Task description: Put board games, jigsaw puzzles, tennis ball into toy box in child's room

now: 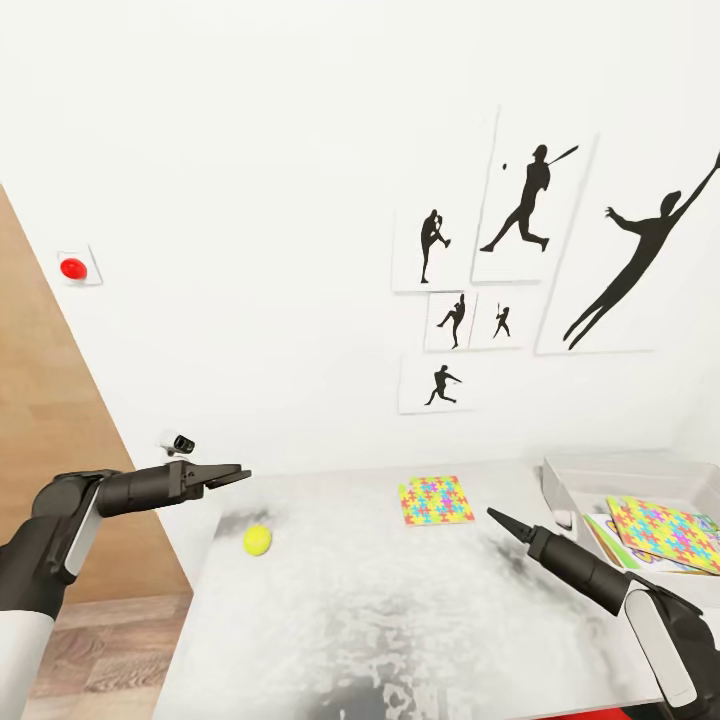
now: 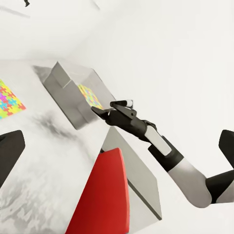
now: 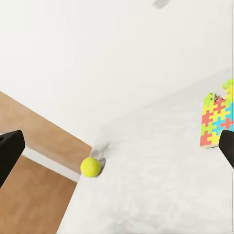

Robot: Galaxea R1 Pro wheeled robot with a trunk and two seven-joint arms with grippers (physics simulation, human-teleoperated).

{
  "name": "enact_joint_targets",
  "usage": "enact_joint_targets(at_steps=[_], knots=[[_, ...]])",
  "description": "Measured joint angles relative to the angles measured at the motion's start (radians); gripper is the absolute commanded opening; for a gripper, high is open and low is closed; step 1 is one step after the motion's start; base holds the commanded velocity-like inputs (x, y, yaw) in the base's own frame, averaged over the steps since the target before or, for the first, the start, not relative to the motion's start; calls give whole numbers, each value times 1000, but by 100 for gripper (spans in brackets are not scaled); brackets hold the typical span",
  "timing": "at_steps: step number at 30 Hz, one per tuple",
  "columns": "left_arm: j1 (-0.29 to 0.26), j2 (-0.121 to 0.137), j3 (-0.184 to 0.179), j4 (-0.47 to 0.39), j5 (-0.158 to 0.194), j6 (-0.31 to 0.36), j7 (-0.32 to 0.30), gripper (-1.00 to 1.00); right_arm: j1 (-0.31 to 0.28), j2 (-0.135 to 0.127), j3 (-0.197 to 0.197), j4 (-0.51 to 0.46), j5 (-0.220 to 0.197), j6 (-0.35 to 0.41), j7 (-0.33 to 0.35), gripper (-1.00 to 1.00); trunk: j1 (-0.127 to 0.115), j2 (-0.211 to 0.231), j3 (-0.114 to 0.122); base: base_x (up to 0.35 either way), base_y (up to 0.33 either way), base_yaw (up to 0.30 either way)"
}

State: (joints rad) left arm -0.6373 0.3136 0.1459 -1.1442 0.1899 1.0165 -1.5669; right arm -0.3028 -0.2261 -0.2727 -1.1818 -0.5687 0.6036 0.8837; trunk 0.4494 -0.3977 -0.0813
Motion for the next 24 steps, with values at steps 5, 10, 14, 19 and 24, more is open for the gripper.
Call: enact_joint_targets(at_steps=[5, 10, 14, 19, 24], knots=[[0, 0, -1, 0, 2, 0, 0, 100, -12, 17, 12, -5, -2, 10, -143, 100, 0, 0, 0, 0, 0, 0], [0, -4, -1, 0, 2, 0, 0, 100, -141, 65, 67, -31, -10, 124, -448, 100, 0, 0, 0, 0, 0, 0], [0, -2, -1, 0, 3, 0, 0, 100, -281, 106, 122, -27, -24, 245, -694, 100, 0, 0, 0, 0, 0, 0], [0, 1, 0, 0, 4, 0, 0, 100, -452, 172, 151, 35, -9, 297, -934, 100, 0, 0, 0, 0, 0, 0], [0, 2, 1, 0, 4, 1, 0, 100, -670, 235, 160, 354, 1, 288, -1178, 100, 0, 0, 0, 0, 0, 0]])
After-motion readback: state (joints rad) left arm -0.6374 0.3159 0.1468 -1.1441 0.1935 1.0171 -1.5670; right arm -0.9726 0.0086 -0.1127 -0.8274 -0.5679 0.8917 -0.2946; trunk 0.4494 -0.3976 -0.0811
